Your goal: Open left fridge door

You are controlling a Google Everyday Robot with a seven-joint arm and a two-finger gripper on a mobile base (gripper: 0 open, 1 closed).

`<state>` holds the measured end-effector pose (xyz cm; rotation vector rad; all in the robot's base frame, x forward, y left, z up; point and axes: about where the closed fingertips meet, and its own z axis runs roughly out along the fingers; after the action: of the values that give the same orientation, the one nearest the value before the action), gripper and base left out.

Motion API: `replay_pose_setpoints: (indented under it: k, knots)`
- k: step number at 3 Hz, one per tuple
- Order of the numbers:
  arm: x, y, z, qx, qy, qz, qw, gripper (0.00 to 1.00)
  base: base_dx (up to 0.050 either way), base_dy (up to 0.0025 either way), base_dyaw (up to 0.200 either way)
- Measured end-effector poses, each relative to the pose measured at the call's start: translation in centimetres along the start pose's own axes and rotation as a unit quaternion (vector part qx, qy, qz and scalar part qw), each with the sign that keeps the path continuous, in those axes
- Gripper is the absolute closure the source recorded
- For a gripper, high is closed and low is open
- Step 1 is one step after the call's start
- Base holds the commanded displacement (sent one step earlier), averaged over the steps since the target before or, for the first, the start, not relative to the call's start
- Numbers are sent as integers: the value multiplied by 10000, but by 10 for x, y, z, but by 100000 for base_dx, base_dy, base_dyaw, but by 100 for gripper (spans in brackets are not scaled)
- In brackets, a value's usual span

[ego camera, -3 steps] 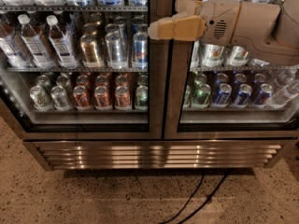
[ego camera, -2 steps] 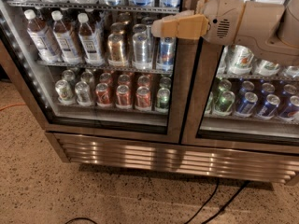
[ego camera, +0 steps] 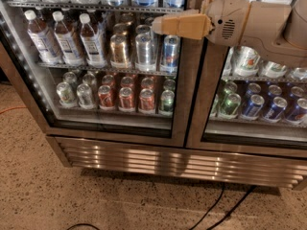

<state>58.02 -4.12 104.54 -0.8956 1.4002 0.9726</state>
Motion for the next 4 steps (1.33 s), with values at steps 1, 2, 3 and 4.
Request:
replay_pose_setpoints:
  k: [1,2,3,4]
  knots:
    - [0,0,0,0,0,0,10000,42,0,0,0]
    - [0,0,0,-1,0,0,10000,65,0,0,0]
    - [0,0,0,-1,0,0,10000,87,0,0,0]
    - [0,0,0,-3,0,-1,10000,100,0,0,0]
